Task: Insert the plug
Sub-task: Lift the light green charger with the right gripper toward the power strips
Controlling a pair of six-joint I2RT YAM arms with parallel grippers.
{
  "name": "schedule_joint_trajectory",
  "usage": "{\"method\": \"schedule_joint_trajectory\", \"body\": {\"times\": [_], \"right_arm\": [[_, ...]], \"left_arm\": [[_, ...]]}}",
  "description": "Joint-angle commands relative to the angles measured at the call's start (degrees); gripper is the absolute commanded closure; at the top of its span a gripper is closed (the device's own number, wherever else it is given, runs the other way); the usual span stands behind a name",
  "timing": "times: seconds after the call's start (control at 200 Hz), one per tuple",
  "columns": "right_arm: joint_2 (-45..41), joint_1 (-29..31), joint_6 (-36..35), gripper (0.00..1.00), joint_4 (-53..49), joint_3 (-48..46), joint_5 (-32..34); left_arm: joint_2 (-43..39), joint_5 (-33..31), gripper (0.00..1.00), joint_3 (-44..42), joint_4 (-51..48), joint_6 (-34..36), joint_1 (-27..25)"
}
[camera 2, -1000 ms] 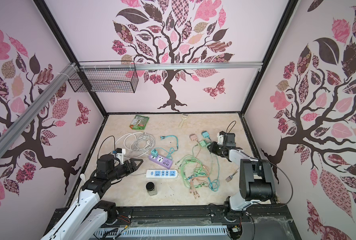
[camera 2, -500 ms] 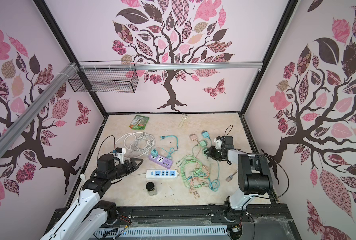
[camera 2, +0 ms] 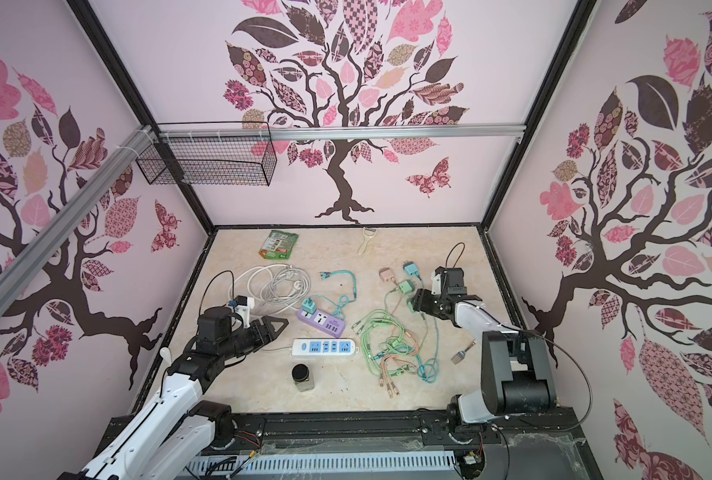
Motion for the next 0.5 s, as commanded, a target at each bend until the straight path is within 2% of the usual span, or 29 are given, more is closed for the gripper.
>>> {"method": "schedule_joint_trajectory", "body": {"times": [0.0, 0.19, 0.495], "right_arm": [[-1.68, 3.22, -4.07, 0.32, -5.22, 4.95, 8.37], [0.12, 4.10, -8.75, 0.32, -8.27, 7.52, 10.44], [4.87, 4.78, -10.61, 0.30, -10.02, 8.18, 12.81]], "left_arm": [[0.03, 0.70, 0.28, 2.94, 1.27, 1.18, 0.21], [-0.82, 0.69, 0.27, 3.02, 1.15, 0.93, 0.23], [-1.90, 0.58, 0.24, 4.19, -0.29, 2.04, 0.25]]}}
